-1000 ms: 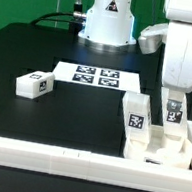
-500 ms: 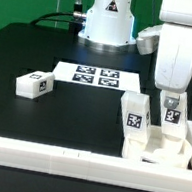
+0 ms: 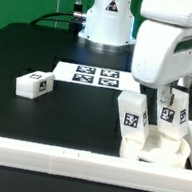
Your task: Assemble stool
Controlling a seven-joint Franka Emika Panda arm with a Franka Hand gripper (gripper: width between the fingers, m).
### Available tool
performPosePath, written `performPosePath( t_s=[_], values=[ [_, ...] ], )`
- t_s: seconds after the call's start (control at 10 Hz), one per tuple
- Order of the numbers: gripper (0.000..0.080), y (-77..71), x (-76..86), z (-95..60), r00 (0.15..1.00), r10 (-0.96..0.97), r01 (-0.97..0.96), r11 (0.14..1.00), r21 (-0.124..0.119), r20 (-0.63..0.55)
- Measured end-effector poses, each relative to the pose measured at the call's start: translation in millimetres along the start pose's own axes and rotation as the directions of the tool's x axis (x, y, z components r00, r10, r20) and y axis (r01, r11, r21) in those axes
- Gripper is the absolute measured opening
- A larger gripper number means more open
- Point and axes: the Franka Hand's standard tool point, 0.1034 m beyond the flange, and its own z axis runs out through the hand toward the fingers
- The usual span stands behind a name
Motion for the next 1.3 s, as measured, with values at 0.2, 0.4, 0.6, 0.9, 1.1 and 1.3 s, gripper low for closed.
performPosePath(
  t_s=[0.2, 0.4, 0.6, 0.9, 1.1, 1.3],
  values=[
    [0.0339, -1.0, -0.5, -0.3, 0.982, 0.187, -0.188, 0.982, 0.012, 0.017],
    [0.0340, -4.0, 1.2, -0.4, 0.918, 0.397, -0.397, 0.918, 0.015, 0.022],
    [0.0340, -3.6, 3.7, 1.0, 0.860, 0.510, -0.510, 0.860, 0.008, 0.004],
    [0.0340, -4.5, 4.5, 1.0, 0.758, 0.652, -0.652, 0.758, 0.010, 0.005],
    [0.0340, -5.4, 5.2, 1.0, 0.655, 0.756, -0.756, 0.654, 0.011, 0.007],
    [0.0340, -8.0, 7.3, 0.5, 0.484, 0.875, -0.875, 0.483, 0.033, 0.020]
  ],
)
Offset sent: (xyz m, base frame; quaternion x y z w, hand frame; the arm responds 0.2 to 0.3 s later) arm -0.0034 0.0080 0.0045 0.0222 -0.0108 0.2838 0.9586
